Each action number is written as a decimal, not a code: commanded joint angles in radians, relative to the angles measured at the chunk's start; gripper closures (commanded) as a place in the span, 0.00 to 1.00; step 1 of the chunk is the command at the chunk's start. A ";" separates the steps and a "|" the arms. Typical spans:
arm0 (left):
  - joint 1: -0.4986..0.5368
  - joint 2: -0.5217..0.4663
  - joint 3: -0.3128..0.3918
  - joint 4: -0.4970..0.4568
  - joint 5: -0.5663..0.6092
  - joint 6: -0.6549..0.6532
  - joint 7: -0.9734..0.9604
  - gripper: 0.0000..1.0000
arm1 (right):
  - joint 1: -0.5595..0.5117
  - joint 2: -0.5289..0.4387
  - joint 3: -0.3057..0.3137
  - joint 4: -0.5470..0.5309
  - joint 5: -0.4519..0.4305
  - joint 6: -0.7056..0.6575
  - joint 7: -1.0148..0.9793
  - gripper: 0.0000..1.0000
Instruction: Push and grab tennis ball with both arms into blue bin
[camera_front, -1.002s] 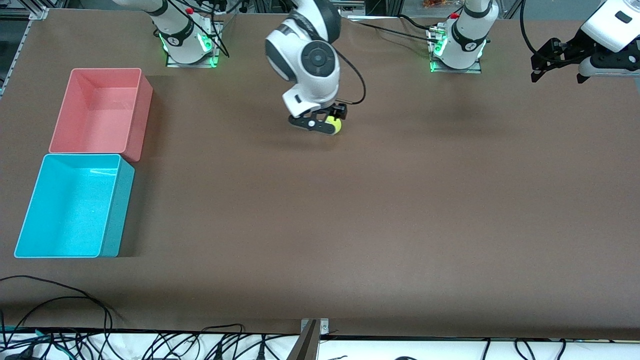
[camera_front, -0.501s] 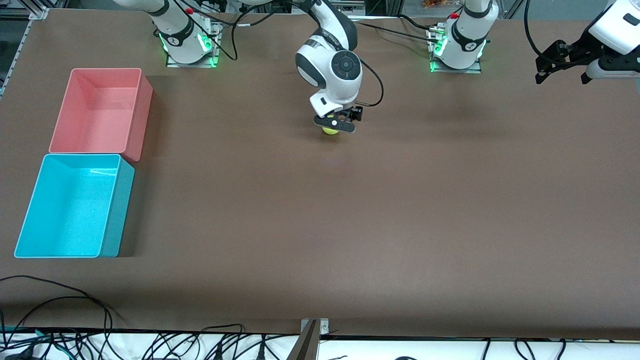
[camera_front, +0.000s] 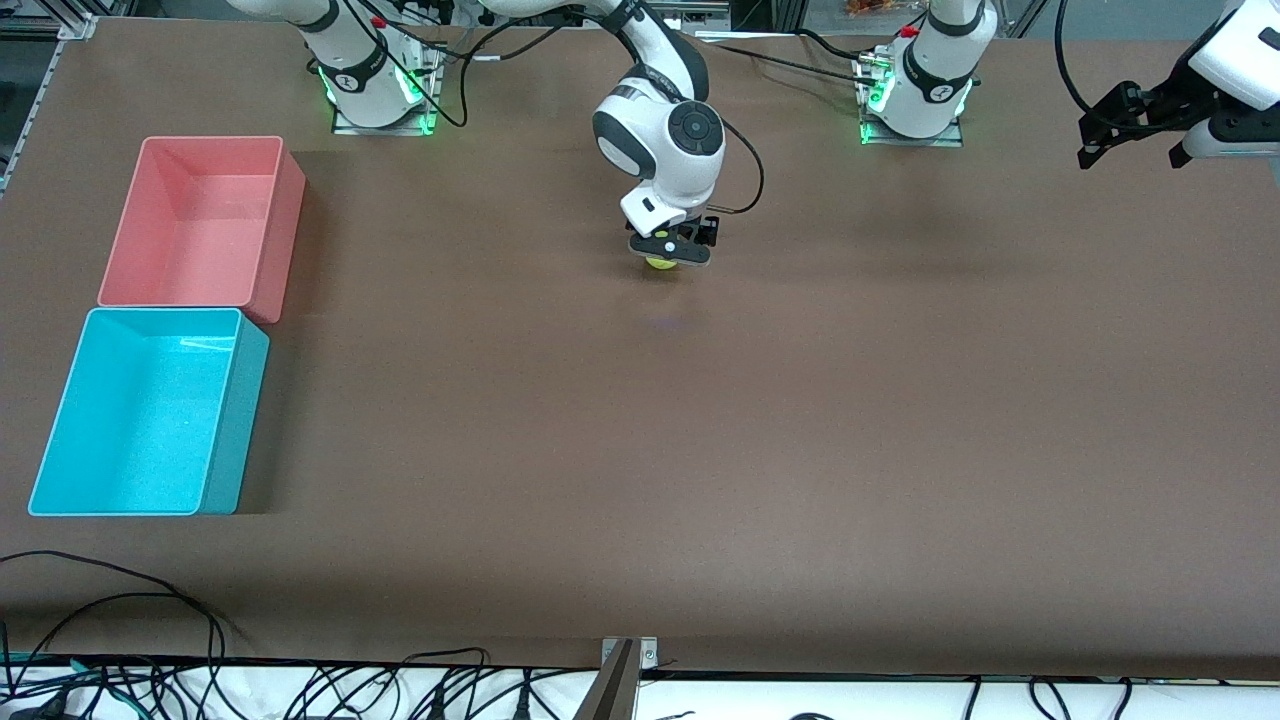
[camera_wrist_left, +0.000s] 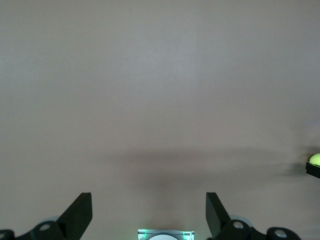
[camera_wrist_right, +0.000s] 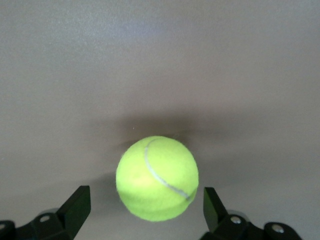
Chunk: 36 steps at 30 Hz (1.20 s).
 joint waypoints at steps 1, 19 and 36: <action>0.012 0.042 0.000 0.078 -0.007 -0.024 -0.005 0.00 | 0.013 0.010 -0.010 -0.014 -0.046 0.019 0.001 0.00; 0.044 0.067 -0.005 0.101 -0.019 -0.023 -0.007 0.00 | 0.020 -0.023 -0.059 -0.001 -0.053 -0.007 -0.017 0.76; 0.044 0.096 -0.003 0.132 -0.021 -0.023 -0.008 0.00 | 0.006 -0.130 -0.342 0.139 -0.020 -0.400 -0.541 0.77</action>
